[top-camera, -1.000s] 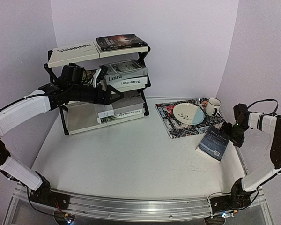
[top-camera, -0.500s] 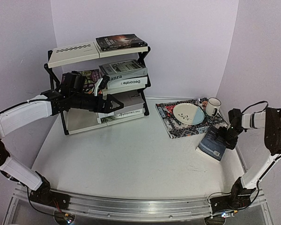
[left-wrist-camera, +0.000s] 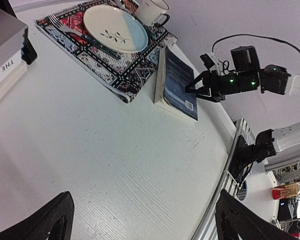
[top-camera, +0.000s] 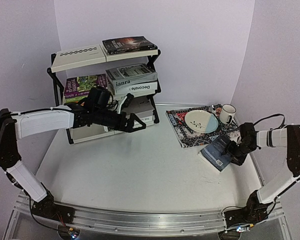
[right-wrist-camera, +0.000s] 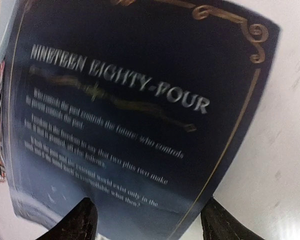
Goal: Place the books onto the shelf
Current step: Adjust the book at the corner of the board, then move the book to the center of the board.
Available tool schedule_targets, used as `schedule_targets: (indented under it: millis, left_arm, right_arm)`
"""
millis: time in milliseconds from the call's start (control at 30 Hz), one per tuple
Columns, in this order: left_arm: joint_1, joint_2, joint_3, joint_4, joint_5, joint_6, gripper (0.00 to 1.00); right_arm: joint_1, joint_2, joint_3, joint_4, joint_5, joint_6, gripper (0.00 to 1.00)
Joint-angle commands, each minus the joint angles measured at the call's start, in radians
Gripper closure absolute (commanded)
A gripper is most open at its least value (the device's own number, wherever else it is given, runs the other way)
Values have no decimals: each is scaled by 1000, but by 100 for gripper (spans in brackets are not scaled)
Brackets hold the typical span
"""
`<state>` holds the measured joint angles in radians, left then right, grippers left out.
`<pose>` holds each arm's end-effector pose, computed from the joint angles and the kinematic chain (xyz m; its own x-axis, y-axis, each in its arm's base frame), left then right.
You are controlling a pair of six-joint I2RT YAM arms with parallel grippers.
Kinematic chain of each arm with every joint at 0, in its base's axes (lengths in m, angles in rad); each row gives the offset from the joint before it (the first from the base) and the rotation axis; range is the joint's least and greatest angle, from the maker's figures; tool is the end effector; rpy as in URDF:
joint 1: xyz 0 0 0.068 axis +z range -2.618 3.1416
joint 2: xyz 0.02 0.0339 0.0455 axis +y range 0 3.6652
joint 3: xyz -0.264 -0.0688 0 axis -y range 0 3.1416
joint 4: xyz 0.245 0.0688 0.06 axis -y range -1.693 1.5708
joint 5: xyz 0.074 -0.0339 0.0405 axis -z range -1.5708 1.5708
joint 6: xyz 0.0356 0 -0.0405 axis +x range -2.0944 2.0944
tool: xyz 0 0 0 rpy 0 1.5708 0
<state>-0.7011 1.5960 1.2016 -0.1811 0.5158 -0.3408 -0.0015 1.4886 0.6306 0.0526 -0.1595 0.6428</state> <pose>0.2668 -0.2482 0.2815 -0.6852 0.1979 -0.7009 0.6879 0.4923 -0.5334 0.2796 0.0052 0.1518 -0.6423 0.5928 -0.4859 0.3454 0.7897 0.5070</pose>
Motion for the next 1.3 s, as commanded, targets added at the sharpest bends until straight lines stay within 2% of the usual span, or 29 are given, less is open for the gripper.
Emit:
schedule_targets:
  millis: [0, 133, 200, 267, 333, 433, 500, 733, 900, 1100, 1267]
  left_arm:
    - [-53, 90, 81, 71, -24, -2, 1]
    - [-72, 155, 117, 90, -16, -18, 1]
    - [-82, 173, 121, 98, -22, -21, 1]
    - [-92, 186, 123, 105, -29, -23, 1]
    - [-102, 195, 124, 112, -35, -25, 1]
    - [-111, 206, 125, 117, -49, -38, 1]
    - [-115, 204, 120, 119, -63, -46, 1]
    - [-120, 147, 51, 129, -106, -83, 0]
    - [-120, 133, 32, 131, -114, -110, 0]
    - [-121, 120, 19, 140, -119, -123, 0]
    - [-121, 116, 10, 140, -111, -130, 0]
  right_arm:
    - [228, -97, -97, -127, -13, 195, 29]
    - [420, -214, -120, -139, 30, 335, 29]
    - [451, -259, -79, -201, 58, 321, 27]
    - [449, -286, -3, -297, 140, 237, 24]
    - [411, -271, 73, -365, 190, 139, 21]
    - [304, -192, 167, -379, 91, -15, 19]
    - [263, -135, 222, -382, 91, -104, 15]
    - [86, 69, 371, -373, 152, -262, 2]
    - [16, 202, 467, -328, 93, -336, 2]
    - [-38, 328, 546, -291, -75, -447, 3]
    - [-70, 431, 584, -283, -120, -464, 7]
